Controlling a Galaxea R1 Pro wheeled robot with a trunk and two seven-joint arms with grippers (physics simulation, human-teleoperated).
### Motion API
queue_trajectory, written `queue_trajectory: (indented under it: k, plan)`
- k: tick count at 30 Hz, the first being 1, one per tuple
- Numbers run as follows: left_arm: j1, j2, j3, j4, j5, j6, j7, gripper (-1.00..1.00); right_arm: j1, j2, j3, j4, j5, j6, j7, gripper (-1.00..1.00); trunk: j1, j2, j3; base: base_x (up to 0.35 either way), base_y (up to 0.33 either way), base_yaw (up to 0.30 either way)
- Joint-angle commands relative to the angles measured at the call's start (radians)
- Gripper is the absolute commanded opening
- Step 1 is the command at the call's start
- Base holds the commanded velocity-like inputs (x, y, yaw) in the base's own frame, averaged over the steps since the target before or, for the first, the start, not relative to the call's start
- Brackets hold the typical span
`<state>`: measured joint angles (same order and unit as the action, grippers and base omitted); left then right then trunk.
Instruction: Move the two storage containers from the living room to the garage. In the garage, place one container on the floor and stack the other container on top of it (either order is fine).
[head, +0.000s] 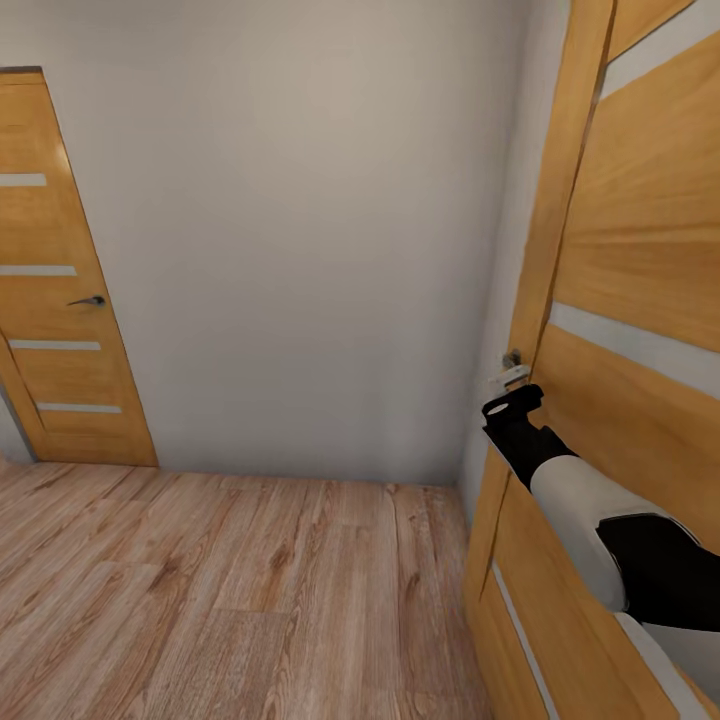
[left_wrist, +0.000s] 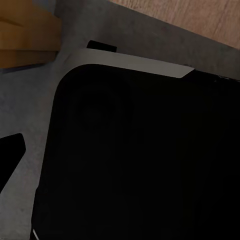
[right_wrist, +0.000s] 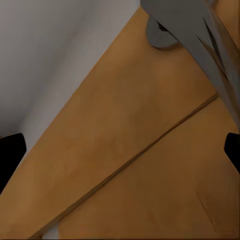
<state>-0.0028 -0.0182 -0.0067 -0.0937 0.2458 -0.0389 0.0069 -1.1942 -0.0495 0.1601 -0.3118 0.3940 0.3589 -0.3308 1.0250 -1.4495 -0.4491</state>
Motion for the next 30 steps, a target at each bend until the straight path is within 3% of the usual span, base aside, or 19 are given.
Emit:
queue_trajectory:
  k: [1, 12, 16, 26, 30]
  plan:
    - [0.0, 0.0, -0.001, -0.001, 0.006, -0.003, 0.001, 1.0, 0.0, -0.005, -0.004, 0.0, 0.005, 0.011, -0.002, 1.0, 0.0, -0.001, -0.001, 0.0, 0.0, 0.0]
    - [0.0, 0.0, -0.001, -0.001, 0.006, -0.003, 0.001, 1.0, -0.001, -0.045, -0.005, 0.0, 0.005, 0.011, 0.001, 1.0, 0.0, -0.001, -0.001, 0.0, 0.0, 0.0]
    - [0.0, 0.001, -0.001, -0.001, 0.006, -0.003, 0.001, 1.0, 0.0, -0.071, -0.005, 0.0, 0.005, 0.011, 0.001, 1.0, 0.0, -0.001, -0.001, 0.0, 0.0, 0.0]
    - [0.001, 0.001, -0.001, 0.0, 0.006, -0.003, 0.001, 1.0, -0.001, -0.097, -0.005, 0.0, 0.004, 0.011, 0.001, 1.0, 0.0, -0.001, -0.001, 0.0, 0.0, 0.0]
    - [0.0, 0.001, -0.001, 0.0, 0.006, -0.003, 0.001, 1.0, -0.001, -0.101, -0.025, 0.0, 0.005, 0.011, 0.001, 1.0, 0.0, -0.001, -0.001, 0.0, 0.0, 0.0]
